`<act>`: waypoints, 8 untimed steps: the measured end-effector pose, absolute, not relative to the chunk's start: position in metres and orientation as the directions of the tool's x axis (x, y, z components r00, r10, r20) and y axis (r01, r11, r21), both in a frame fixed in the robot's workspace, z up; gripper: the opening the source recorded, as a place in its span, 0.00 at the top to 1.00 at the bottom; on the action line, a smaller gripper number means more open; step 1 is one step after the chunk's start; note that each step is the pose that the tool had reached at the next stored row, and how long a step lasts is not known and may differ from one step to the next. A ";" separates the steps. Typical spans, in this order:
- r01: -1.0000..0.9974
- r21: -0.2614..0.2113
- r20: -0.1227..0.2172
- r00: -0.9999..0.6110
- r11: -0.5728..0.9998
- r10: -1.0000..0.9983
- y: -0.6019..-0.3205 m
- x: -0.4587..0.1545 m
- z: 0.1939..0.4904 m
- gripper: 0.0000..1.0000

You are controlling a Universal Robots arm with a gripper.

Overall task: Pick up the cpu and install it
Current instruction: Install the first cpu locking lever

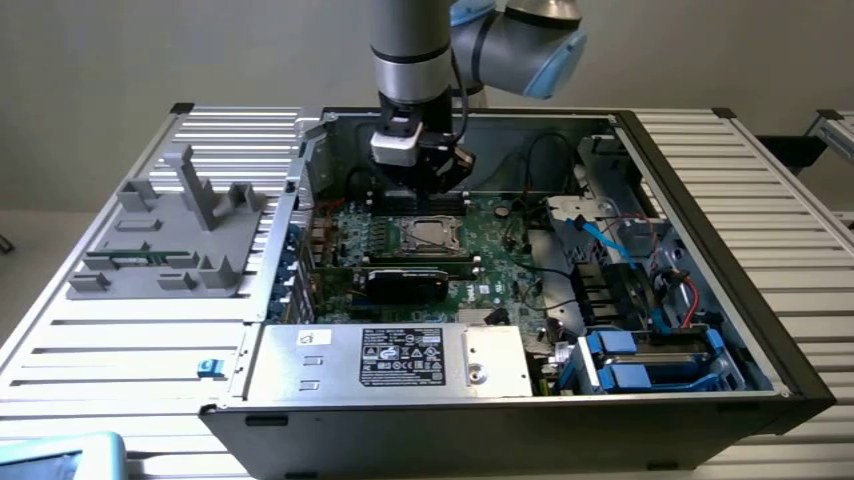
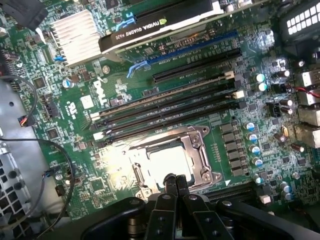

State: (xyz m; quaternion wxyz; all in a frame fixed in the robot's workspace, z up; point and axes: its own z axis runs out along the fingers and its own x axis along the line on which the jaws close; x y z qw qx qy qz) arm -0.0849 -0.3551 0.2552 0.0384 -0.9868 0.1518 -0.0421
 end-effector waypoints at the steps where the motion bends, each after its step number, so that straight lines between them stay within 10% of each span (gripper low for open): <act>1: -0.289 -0.075 0.075 0.953 -0.955 -0.294 -0.355 -0.085 0.255 0.89; 8: -0.247 -0.051 0.078 0.965 -0.968 -0.250 -0.355 -0.087 0.257 0.89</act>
